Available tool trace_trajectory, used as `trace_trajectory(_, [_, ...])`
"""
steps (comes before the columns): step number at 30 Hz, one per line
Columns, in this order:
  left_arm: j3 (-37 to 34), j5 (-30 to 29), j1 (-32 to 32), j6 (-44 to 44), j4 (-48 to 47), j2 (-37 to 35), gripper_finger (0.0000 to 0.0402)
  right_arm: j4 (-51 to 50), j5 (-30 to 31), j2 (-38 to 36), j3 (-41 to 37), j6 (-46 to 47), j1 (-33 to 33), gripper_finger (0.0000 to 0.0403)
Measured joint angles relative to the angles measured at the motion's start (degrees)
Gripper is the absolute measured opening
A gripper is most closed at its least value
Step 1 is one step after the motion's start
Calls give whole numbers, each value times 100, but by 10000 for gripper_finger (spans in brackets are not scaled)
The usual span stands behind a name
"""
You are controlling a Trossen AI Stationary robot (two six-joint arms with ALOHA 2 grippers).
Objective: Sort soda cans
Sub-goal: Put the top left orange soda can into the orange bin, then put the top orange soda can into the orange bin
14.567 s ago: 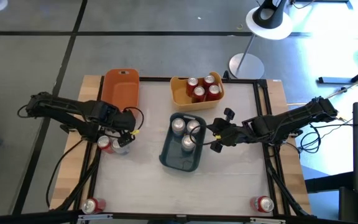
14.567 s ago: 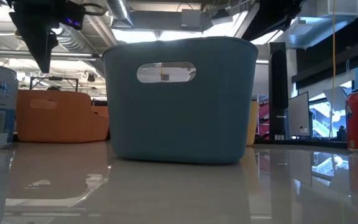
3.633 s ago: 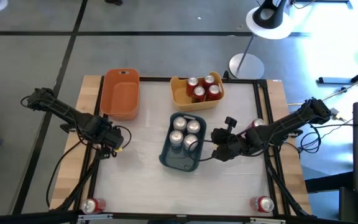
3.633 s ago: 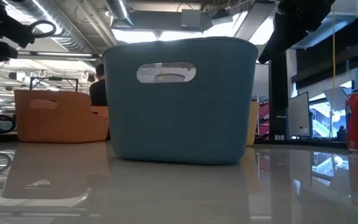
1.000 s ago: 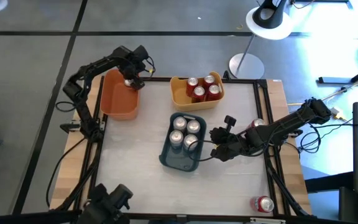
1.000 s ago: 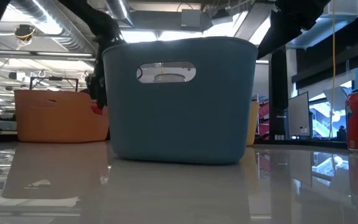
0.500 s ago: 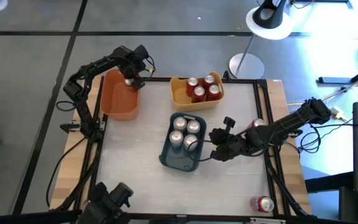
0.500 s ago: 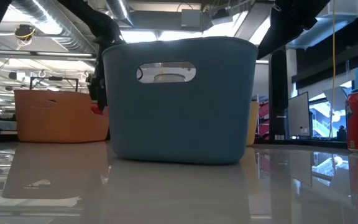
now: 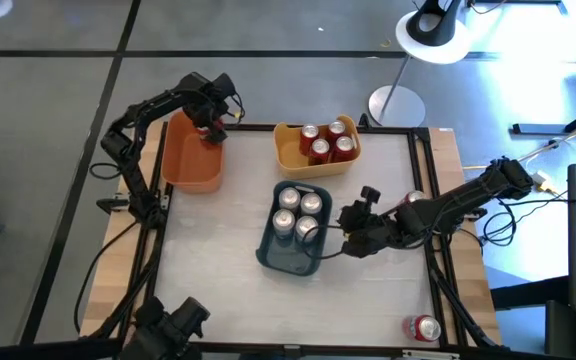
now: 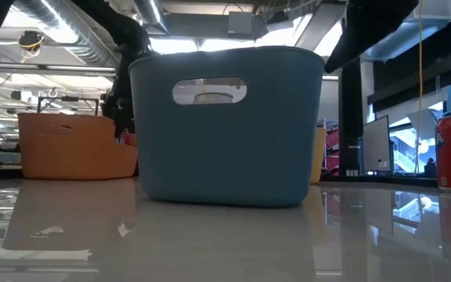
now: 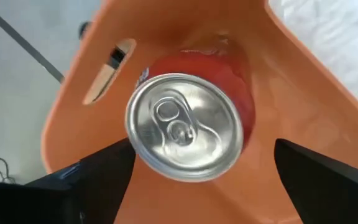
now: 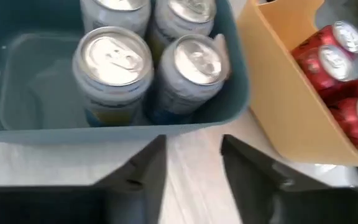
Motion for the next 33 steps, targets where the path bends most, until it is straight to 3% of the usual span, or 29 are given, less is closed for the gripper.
trace_trajectory(7, [261,5,-57,-24,124,-779,366,-2606,-276,-19,971,659,-378,282])
trace_trajectory(12, [305,7,-66,-74,617,-1536,366,-4148,-934,-106,1111,1071,-808,321])
trace_trajectory(24, [248,587,-688,-895,695,-2667,366,-4145,-1895,-1190,-31,457,-1572,330])
trace_trajectory(29, [248,587,-1050,-1083,695,-2802,366,-4143,-1987,-1836,-501,467,-1764,331])
trace_trajectory(33, [244,587,-1297,-1232,695,-2802,366,-4115,-1634,-2126,-704,458,-1756,331])
